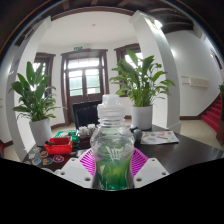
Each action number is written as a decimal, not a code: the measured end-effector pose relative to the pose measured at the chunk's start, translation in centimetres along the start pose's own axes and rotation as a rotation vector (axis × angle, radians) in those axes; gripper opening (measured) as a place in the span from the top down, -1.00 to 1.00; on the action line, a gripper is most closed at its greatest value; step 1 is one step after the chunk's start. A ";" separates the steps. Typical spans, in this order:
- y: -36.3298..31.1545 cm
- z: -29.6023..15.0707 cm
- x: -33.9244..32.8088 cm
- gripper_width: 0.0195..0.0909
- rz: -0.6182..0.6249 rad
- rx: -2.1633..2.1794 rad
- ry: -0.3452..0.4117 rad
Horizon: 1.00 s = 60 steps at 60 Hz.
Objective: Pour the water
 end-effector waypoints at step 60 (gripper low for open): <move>-5.7 -1.6 -22.6 -0.71 -0.260 -0.155 -0.184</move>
Point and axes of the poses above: the point between the fingertips, and its own axes, seen from behind it with the camera up: y to the right, z down, x forward, the way the camera looks, the point moved 7 cm from there along -x, backward, against the way the camera looks, and after that the axes turned 1 degree about x, right-handed, at the moved point
